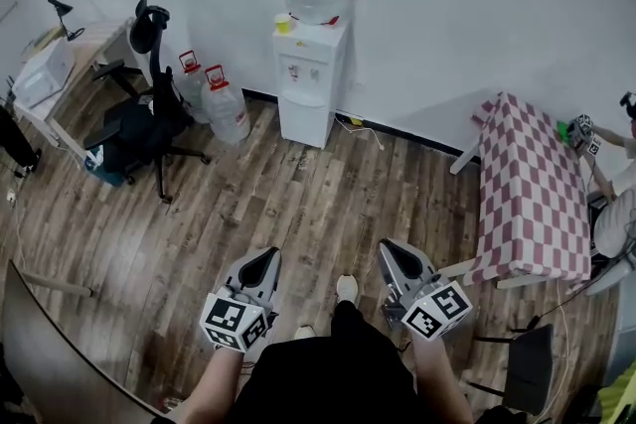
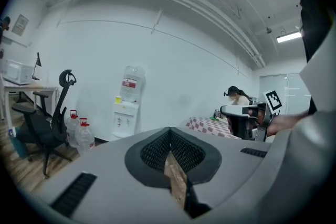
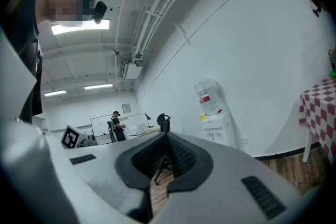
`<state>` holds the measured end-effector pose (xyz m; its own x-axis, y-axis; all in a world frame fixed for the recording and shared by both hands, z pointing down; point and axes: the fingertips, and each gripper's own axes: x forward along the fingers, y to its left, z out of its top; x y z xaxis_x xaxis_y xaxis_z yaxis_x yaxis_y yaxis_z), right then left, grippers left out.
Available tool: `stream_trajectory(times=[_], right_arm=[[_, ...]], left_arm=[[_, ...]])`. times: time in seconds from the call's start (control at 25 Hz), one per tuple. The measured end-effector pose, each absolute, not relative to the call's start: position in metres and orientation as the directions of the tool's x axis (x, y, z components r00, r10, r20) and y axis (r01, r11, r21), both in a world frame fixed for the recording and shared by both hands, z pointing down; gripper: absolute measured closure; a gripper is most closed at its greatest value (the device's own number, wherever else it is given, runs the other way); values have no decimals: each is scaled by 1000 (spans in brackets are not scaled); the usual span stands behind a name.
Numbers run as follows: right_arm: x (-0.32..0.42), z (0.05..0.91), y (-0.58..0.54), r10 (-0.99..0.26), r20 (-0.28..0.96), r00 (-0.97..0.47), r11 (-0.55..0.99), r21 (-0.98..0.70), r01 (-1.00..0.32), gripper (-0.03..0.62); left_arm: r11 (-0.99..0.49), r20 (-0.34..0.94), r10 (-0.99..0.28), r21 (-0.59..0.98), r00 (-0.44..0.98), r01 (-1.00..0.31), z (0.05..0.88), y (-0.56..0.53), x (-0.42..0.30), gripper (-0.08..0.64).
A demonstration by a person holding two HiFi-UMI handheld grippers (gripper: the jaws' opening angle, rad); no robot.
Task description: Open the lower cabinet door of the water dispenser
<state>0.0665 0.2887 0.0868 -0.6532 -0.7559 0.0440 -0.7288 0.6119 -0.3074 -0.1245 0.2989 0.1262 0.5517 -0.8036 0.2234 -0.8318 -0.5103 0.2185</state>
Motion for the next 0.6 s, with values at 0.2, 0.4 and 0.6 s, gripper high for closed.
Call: stream_trajectory(times=[0.2,0.4,0.6], right_arm=[[74,86,244,-745,33,-667,625,-318,-714,569],[88,87,196,-720,42,-693,648,-317,-692,570],[103,86,147,-691,46,-722,674,-322,-665,569]], left_arm=[[-488,248,-811,215,531,-846,130,263,-120,546],[-469,257,-820,213,512,-857,128,220,-102,546],[-437,266,-834,216,483,-873,128,182,-84,546]])
